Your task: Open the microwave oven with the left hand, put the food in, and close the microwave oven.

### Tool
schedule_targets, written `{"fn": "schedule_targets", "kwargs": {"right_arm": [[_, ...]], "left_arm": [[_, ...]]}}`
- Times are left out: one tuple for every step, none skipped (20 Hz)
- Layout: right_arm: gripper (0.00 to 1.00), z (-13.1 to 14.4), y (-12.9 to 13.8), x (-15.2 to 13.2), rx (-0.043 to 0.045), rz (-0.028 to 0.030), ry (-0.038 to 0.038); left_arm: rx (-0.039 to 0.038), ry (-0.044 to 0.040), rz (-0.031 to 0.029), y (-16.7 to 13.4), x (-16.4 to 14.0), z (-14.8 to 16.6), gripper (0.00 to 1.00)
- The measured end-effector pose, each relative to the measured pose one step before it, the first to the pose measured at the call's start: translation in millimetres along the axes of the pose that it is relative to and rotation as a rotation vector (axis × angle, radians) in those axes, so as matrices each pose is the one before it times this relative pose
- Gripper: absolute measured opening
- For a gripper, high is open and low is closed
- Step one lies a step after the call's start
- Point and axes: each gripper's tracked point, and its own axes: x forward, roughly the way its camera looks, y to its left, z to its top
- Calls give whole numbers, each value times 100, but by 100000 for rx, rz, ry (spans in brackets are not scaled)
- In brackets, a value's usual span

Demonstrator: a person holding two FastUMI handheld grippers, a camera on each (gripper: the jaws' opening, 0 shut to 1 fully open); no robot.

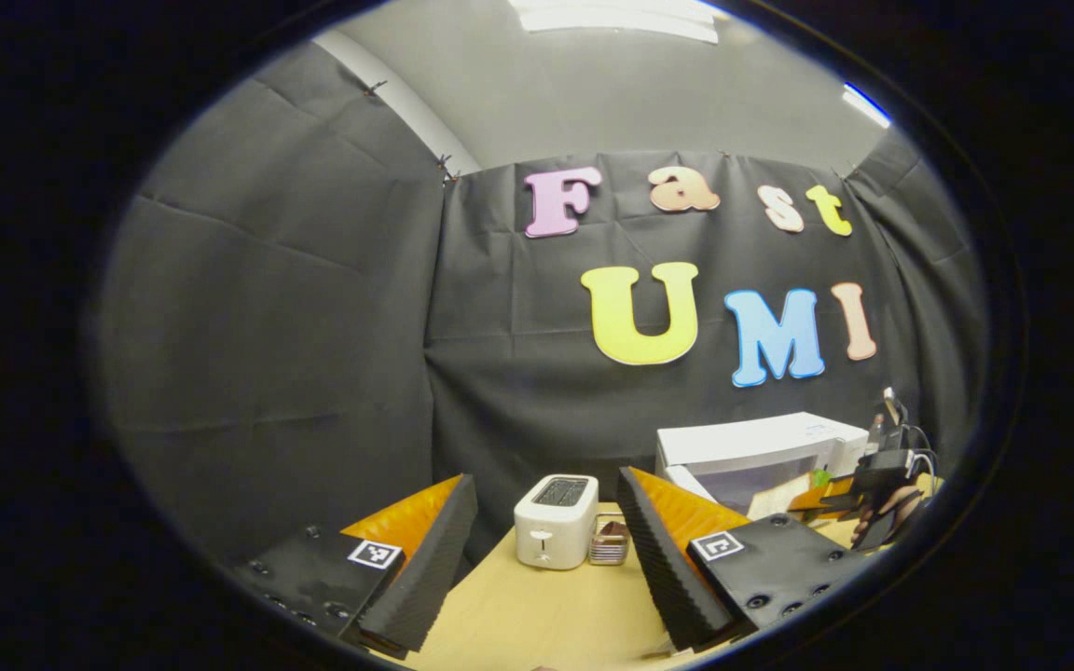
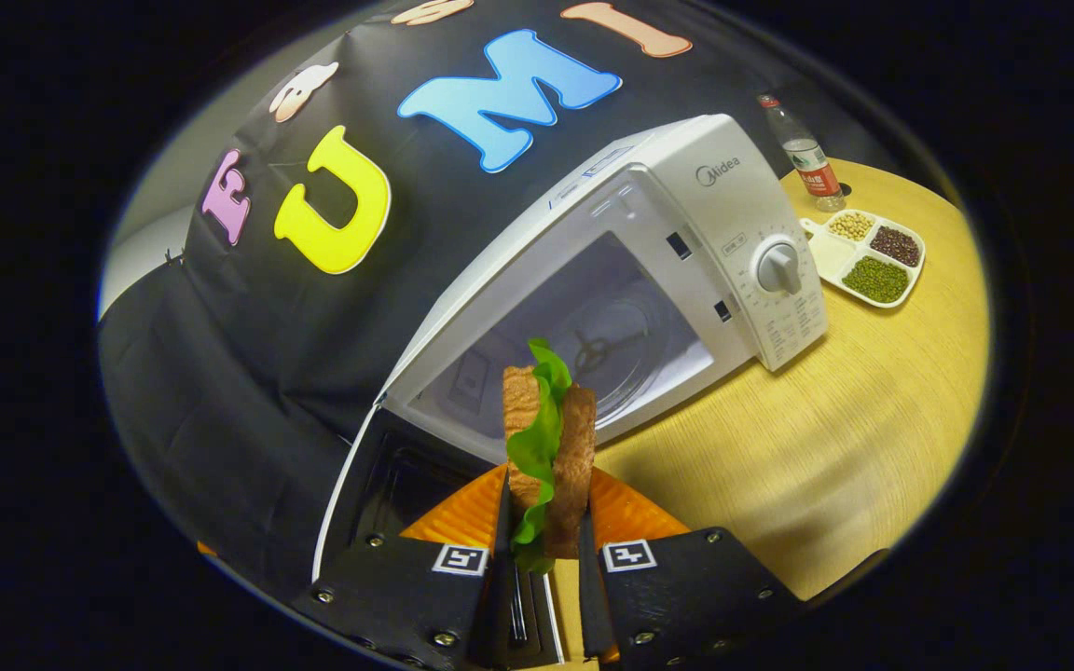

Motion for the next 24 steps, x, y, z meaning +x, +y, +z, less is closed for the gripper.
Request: {"fn": "schedule_targets", "kwargs": {"right_arm": [[30, 288, 77, 1064, -306, -403, -1469], [30, 215, 145, 950, -227, -64, -1252], [30, 264, 185, 938, -183, -7, -1363], [30, 183, 131, 868, -274, -144, -1045], [30, 112, 55, 869, -590, -220, -1284], [30, 134, -19, 836, -766, -453, -1498], [30, 107, -74, 892, -991, -723, -1429], [30, 61, -86, 795, -868, -822, -1661], [30, 14, 27, 718, -474, -562, -1745], [30, -52, 2, 718, -217, -433, -1774], [30, -21, 62, 624, -443, -307, -1895], [30, -65, 98, 608, -536, -416, -1614], [30, -251, -12, 720, -203, -330, -774], [30, -301, -25, 705, 458, -229, -33], [30, -285, 33, 710, 972, 42, 201], [30, 5, 50, 567, 1315, 47, -1076], [30, -16, -24, 495, 655, -578, -919], [27, 72, -212, 479, -185, -478, -463], [35, 49, 77, 518, -193, -59, -624], [35, 74, -124, 419, -413, -296, -190], [35, -75, -154, 359, -338, -484, 51], [35, -114, -213, 238, 80, -376, 514], [35, -210, -141, 167, -232, -663, 270], [35, -78, -316, 64, -597, -1521, -14]], "left_arm": [[146, 411, 381, 468, 314, -103, 97], [427, 261, 442, 397, 314, -161, 97], [590, 235, 468, 260, 347, -301, 97], [645, 443, 518, 393, 166, -227, 97], [425, 381, 563, 429, -29, -72, 100], [382, 613, 560, 334, 60, -182, 97], [408, 1054, 549, 460, 154, -309, 100], [352, 1160, 190, 231, 75, -328, 97], [208, 700, 409, 223, 91, -262, 100], [-87, 406, 265, 195, 13, -207, 97], [-322, 834, 629, 101, 119, -436, 97], [-590, 1123, 399, 88, 163, -498, 97], [-429, 976, 15, -62, -10, -266, 98], [-21, 808, -211, -40, -80, -278, 100], [766, 655, -38, 51, 59, -467, 97], [1082, 728, -300, -44, 94, -316, 97], [1022, 335, 359, 174, -2, -346, 97], [410, 148, 494, 264, 118, -139, 97], [-178, 581, 116, 39, -227, -46, 97], [-254, 143, 183, -41, -32, 63, 97], [9, -289, 32, -49, 14, -121, 97], [555, -254, 240, 62, 48, 196, 97], [608, -229, 262, 53, 167, -31, 97], [246, 108, 267, 38, 82, -109, 100]]}}
